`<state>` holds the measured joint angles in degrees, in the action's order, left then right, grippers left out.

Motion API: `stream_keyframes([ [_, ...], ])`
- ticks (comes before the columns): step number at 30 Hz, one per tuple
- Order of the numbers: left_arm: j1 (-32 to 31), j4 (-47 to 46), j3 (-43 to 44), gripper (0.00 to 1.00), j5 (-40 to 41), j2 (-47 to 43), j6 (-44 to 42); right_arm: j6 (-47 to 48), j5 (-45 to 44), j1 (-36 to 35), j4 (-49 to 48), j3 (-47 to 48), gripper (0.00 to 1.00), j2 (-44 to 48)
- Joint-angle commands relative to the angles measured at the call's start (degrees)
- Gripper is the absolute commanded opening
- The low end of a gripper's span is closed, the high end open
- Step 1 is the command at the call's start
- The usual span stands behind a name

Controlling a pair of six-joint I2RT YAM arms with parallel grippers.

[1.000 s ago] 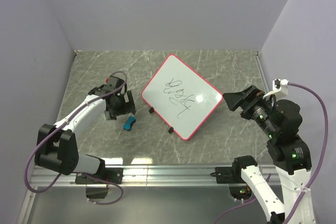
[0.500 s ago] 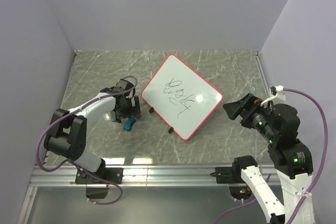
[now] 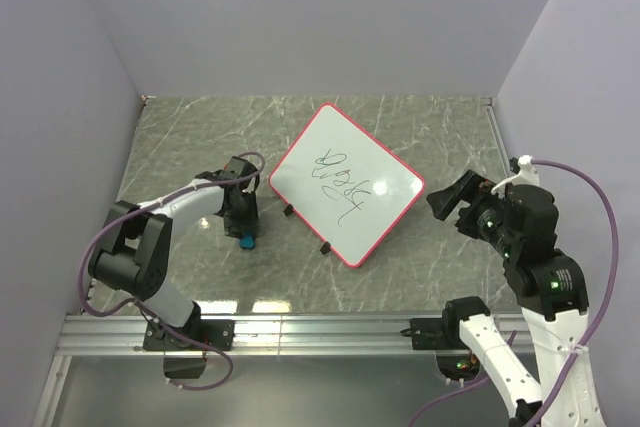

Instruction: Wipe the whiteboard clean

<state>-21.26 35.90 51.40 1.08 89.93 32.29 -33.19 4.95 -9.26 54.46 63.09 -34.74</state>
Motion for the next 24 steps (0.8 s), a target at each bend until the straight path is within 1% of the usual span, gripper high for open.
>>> stream_keyframes([
  [1, -0.3, -0.8, 0.1, 0.43, -1.6, 1.8, -0.8, 0.0, -1.9, -0.4, -2.3, -1.7, 0.94, -1.0],
  [3, -0.5, -0.9, -0.2, 0.36, -2.5, 2.4, -1.0, -0.6, -0.4, -0.4, -4.1, -4.1, 0.94, -1.5],
  [4, -0.5, -0.8, -0.1, 0.26, -2.5, 2.7, -1.1, -1.3, 1.8, -0.4, -4.8, -5.0, 0.94, -1.7],
  [5, -0.5, -0.9, -0.1, 0.2, -2.7, 2.6, -1.2, -1.7, 2.7, -0.2, -6.5, -6.0, 0.95, -2.0],
  [7, -0.5, -0.7, 0.0, 0.0, -3.0, 2.5, -1.2, -2.8, 5.9, -0.1, -8.7, -9.4, 0.95, -2.6],
  [10, -0.6, 0.3, 1.2, 0.0, -4.0, 1.2, -0.8, -4.2, 11.9, 1.3, -16.5, -15.2, 0.96, -2.7],
  [11, -0.6, 0.8, 1.9, 0.0, -4.3, 0.6, -0.7, -5.0, 17.2, 1.9, -22.1, -16.9, 0.96, -2.4],
  [12, -0.8, 1.4, 3.8, 0.0, -4.9, -0.4, -0.7, -6.9, 19.7, 2.7, -24.9, -20.6, 0.97, -2.4],
  [14, -1.2, 4.1, 6.6, 0.0, -5.6, -2.6, -0.5, -8.8, 23.8, 3.3, -32.2, -24.0, 0.97, -2.8],
  [15, -1.7, 5.2, 10.0, 0.0, -5.5, -3.0, -0.6, -10.8, 24.0, 3.5, -34.3, -27.2, 0.96, -2.8],
  [17, -2.3, 8.6, 13.8, 0.0, -5.4, -3.8, -0.9, -11.8, 23.1, 3.8, -38.4, -29.6, 0.96, -3.5],
  [18, -3.0, 9.7, 17.4, 0.0, -5.6, -3.9, -1.0, -12.2, 23.0, 3.9, -39.8, -31.6, 0.96, -3.8],
  [20, -4.7, 11.6, 20.7, 0.0, -5.8, -4.1, -1.0, -12.5, 22.6, 3.8, -43.1, -33.1, 0.96, -5.3],
  [21, -5.4, 11.9, 23.8, 0.0, -6.1, -4.3, -1.0, -12.9, 22.5, 3.7, -44.8, -34.9, 0.96, -5.9],
  [24, -8.8, 12.1, 28.8, 0.0, -5.9, -3.9, -1.1, -14.6, 20.7, 3.8, -50.5, -38.1, 0.95, -8.0],
])
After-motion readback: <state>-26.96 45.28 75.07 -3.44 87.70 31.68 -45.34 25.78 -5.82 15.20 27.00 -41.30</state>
